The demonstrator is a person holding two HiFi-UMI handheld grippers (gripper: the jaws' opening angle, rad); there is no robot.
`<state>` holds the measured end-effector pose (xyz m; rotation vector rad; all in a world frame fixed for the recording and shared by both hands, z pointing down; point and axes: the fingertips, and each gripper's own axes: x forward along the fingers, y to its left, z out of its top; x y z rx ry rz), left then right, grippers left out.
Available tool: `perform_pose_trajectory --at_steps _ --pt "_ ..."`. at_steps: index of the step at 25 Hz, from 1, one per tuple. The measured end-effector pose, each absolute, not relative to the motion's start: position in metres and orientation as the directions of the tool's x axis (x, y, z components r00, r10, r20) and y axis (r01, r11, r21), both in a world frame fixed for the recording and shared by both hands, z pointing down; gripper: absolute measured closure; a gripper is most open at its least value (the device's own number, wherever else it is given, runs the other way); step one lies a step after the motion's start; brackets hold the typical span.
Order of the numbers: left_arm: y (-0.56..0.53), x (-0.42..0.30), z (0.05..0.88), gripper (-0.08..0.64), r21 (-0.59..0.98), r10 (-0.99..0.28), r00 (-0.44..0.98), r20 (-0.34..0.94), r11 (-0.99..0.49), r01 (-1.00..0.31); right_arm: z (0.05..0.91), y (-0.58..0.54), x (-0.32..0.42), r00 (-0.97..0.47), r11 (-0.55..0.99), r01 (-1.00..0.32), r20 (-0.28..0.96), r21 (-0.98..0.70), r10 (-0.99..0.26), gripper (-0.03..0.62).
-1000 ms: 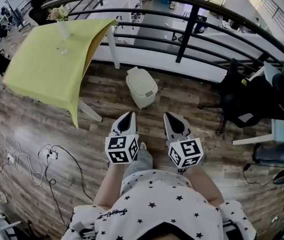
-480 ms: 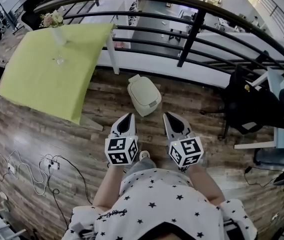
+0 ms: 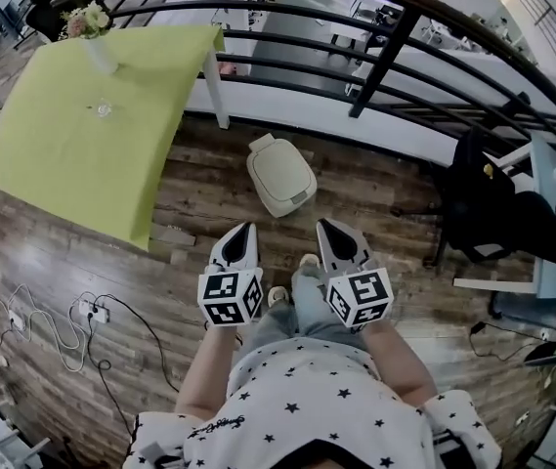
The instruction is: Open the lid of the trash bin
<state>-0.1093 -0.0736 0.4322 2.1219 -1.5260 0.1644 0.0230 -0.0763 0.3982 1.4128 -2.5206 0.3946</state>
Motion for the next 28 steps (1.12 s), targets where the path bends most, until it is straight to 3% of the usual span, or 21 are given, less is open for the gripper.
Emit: perform_pose_trajectory --at_steps 11,28 --pt "-0.125 -0.111 0.485 0.549 0.367 -0.832 0.315 0.456 -0.147 -0.919 0.463 -0.150 0.021 -0.556 0.550 -0.823 0.401 -0.144 -0.728 0.598" --pt "-0.200 -0.092 0.574 0.548 0.371 -0.788 0.293 0.542 -0.089 -0.924 0.602 -0.236 0.058 -0.505 0.497 -0.849 0.552 -0.178 -0.664 0.598"
